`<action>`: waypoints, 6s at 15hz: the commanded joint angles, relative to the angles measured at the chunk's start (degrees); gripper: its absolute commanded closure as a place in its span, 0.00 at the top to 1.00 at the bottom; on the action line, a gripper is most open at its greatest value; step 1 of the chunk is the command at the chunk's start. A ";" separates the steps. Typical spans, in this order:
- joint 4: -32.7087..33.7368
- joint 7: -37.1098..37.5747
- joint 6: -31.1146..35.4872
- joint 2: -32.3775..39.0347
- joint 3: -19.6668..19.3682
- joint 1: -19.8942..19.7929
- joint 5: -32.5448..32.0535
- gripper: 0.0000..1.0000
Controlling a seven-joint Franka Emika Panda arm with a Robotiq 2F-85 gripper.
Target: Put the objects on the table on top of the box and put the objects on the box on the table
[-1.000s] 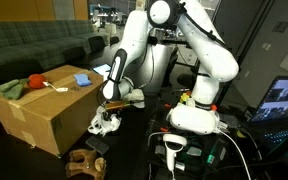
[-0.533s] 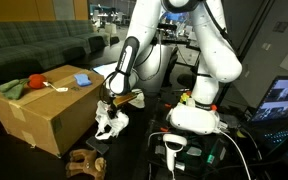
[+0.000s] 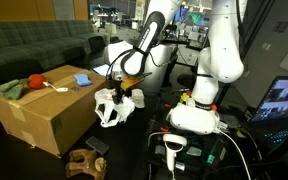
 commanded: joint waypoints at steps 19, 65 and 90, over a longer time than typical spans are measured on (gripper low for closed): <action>22.97 23.58 -6.58 -11.75 14.79 -17.61 -14.19 0.00; 84.36 11.87 -25.42 39.48 3.40 -14.67 3.61 0.63; 79.20 9.59 -26.53 33.25 4.28 -1.78 -4.32 1.00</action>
